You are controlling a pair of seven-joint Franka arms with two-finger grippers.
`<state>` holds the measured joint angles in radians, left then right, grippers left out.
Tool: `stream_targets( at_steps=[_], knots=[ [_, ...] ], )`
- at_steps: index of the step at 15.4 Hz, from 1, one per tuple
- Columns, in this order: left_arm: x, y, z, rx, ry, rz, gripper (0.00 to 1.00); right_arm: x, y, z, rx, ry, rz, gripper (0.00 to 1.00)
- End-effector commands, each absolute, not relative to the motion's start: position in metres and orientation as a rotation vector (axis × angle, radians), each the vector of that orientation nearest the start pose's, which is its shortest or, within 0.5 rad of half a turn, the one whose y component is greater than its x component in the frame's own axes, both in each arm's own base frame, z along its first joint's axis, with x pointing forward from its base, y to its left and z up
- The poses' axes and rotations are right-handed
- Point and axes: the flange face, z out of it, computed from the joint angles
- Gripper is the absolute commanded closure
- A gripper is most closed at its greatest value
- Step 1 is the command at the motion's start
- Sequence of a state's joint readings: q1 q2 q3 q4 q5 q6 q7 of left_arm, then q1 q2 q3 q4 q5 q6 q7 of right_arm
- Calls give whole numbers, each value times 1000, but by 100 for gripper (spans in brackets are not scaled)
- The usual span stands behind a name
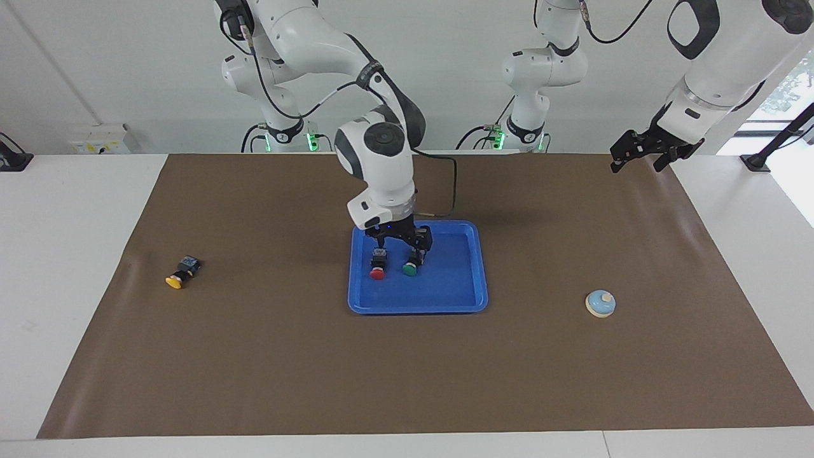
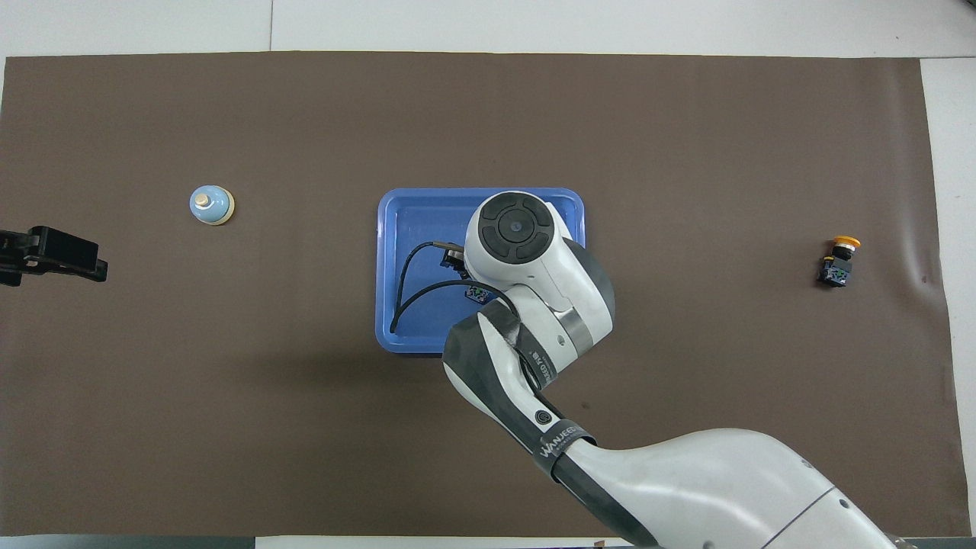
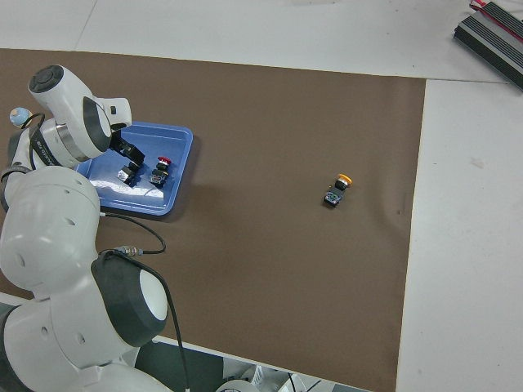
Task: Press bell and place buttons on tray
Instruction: 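Grasp the green-capped button and lower it into the tray, then open the right gripper and withdraw from the tray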
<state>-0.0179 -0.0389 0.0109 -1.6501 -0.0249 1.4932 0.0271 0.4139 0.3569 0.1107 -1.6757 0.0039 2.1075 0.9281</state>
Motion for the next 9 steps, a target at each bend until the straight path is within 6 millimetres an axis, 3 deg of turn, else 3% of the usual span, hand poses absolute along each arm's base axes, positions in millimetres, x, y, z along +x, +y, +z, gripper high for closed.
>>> stream_targets(
  at_steps=[1, 4, 9],
  knots=[
    [527, -5, 605, -3156, 37, 179, 0, 593, 261, 440, -2978, 735, -71, 0],
    [527, -5, 605, -3156, 39, 179, 0, 611, 187, 453, -3023, 647, -55, 0],
    [527, -5, 605, -3156, 39, 179, 0, 630, 46, 444, -3085, 544, -4, 0]
  ],
)
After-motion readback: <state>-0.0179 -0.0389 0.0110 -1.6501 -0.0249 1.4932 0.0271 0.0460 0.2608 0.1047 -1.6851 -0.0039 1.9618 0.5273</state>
